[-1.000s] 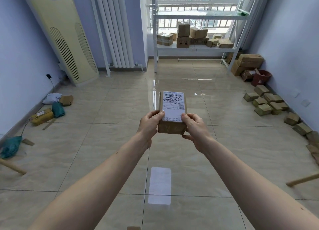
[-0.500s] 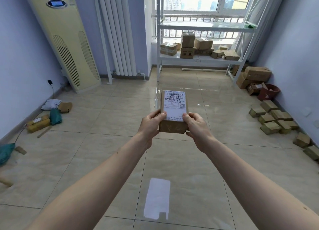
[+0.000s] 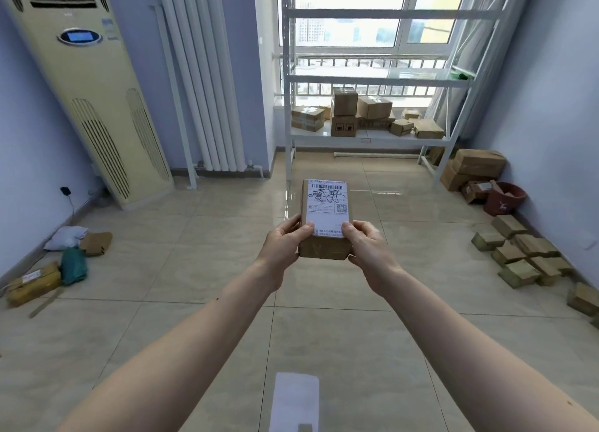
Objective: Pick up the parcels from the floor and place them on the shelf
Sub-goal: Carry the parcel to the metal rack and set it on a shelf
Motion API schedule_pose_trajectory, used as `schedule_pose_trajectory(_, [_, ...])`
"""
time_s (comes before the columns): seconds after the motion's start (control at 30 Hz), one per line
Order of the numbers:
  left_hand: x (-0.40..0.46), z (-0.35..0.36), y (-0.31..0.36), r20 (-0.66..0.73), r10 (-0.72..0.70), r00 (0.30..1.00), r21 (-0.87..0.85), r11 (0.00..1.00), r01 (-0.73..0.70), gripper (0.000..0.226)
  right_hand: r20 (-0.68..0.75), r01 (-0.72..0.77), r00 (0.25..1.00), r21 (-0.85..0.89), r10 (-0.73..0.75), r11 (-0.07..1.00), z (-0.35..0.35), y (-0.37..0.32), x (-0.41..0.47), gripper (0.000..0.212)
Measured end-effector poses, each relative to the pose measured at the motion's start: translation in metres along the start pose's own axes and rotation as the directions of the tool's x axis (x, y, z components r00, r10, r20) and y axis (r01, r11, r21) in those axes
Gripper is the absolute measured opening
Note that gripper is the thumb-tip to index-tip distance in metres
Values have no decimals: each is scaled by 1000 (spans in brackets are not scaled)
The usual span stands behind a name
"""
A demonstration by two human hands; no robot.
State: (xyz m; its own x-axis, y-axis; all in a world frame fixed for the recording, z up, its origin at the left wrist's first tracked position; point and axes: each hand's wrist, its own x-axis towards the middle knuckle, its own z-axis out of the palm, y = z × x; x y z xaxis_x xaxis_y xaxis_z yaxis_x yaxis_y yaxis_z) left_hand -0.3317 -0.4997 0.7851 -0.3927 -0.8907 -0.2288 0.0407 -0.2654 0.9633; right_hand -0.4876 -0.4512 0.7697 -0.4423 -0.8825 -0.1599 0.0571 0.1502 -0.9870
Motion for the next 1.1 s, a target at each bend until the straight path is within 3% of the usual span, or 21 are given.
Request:
schedule_pose_trajectory(0.23, [104,7,26,28,-18,999,-21,1000,19,31,-53,11,999,-6,-12,1000,3,-15,103,43])
schedule_pose_trajectory(0.5, [231,25,58,-2,-6,1000,-35,999,6,47,-22,38,999,9,-38,999,-2,-39,234,37])
schedule_pose_trajectory(0.7, [319,34,79,-40,-18,999,-65,998,15,47,-7,15,1000,-20,-15,1000,-2,-57,329,43])
schedule_pose_trajectory(1.1, [527,3,138,-33,17,999,-50,999,-19,45,-23,39,999,-18,-39,999,47,-95,538,44])
